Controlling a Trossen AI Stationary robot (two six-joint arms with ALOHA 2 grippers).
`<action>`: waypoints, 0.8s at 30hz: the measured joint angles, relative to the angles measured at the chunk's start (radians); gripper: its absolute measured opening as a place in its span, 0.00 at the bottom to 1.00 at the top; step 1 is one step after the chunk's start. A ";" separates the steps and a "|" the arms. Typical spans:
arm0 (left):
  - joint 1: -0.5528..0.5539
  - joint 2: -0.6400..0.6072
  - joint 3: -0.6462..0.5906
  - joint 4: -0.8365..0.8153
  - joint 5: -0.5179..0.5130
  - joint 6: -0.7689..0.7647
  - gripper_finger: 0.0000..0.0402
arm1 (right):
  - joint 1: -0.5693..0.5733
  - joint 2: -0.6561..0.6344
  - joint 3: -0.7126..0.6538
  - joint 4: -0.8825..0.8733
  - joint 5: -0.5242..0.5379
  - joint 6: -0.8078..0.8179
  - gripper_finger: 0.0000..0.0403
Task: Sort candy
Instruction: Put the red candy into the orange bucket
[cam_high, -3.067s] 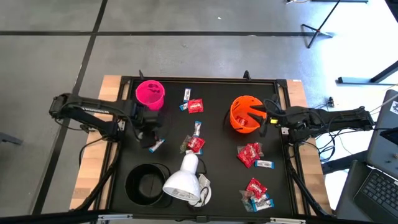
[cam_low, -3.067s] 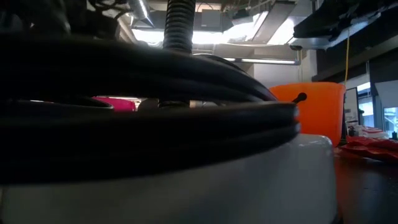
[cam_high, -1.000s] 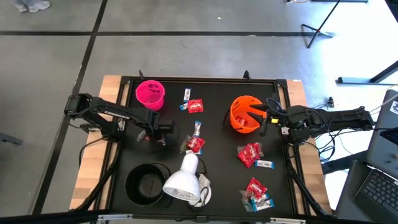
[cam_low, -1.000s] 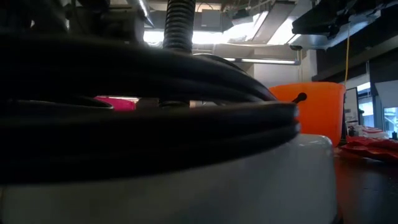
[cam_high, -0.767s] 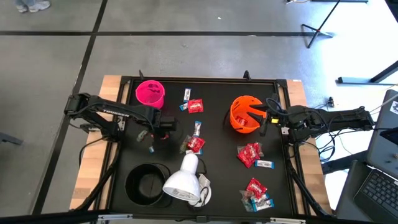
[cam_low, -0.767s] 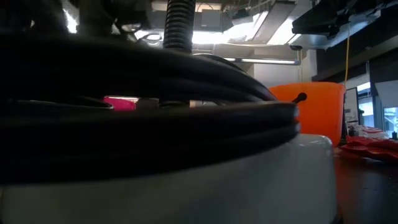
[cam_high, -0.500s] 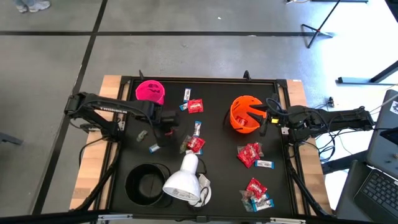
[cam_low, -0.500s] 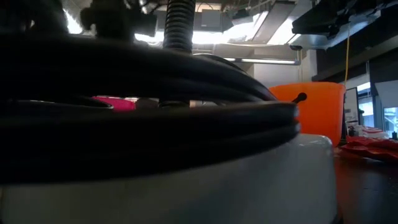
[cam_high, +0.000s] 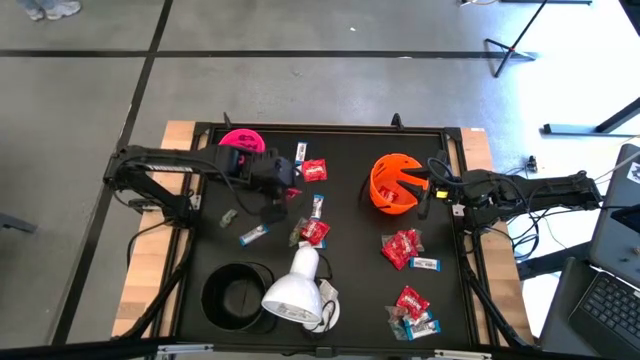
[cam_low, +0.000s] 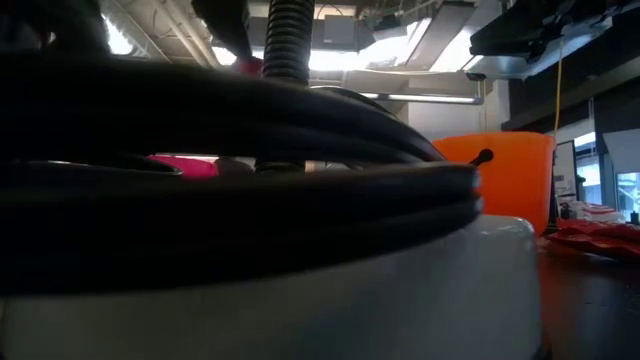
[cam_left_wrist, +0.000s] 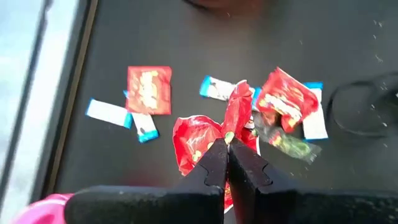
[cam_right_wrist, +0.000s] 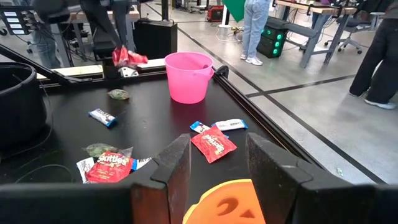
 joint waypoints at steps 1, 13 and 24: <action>0.000 0.000 0.006 0.002 -0.008 0.007 0.00 | 0.000 0.000 0.000 0.000 0.000 0.000 0.38; 0.006 0.000 0.012 0.114 -0.018 0.076 0.00 | 0.000 0.011 0.000 0.011 0.000 0.008 0.38; 0.051 0.000 0.013 0.280 -0.018 0.170 0.00 | 0.000 0.042 0.000 0.035 -0.001 0.008 0.38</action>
